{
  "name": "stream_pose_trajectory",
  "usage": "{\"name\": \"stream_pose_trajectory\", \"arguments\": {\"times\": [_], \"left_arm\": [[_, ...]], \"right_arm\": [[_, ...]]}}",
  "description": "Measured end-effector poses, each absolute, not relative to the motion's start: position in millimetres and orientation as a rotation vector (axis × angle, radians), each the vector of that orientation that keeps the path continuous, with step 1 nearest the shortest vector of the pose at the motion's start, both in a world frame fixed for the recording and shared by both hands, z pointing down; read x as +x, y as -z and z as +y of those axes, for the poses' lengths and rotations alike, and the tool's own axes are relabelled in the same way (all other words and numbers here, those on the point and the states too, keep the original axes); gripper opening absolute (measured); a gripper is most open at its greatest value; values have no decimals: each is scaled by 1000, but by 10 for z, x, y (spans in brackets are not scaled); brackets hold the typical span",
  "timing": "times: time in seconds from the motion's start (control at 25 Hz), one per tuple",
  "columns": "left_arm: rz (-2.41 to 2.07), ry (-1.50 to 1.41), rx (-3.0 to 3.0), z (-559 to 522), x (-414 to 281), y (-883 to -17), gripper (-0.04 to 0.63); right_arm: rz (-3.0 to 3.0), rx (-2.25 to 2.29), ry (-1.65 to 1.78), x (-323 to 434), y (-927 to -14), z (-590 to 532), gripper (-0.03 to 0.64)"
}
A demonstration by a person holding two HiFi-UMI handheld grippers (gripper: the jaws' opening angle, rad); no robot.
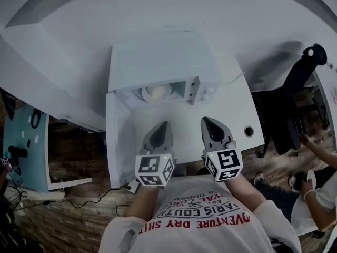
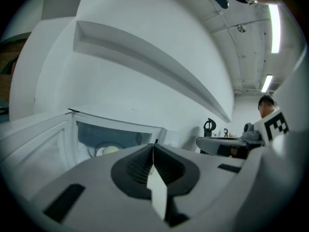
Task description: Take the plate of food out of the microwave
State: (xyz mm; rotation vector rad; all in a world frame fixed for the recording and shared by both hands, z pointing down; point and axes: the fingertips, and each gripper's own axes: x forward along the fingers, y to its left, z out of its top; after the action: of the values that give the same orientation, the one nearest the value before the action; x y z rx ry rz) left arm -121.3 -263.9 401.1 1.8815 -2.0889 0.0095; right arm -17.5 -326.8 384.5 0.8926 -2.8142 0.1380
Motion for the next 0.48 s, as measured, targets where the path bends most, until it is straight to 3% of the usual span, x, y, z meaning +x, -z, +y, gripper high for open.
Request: {"name": "stream_pose_trajectory", "arguments": {"times": [0.48], "left_arm": [[-2248,14,1587,-2876,-1603,-4364,8]], "right_arm": [[-2804,598,-133,-728,-4285,-3790,11]]}}
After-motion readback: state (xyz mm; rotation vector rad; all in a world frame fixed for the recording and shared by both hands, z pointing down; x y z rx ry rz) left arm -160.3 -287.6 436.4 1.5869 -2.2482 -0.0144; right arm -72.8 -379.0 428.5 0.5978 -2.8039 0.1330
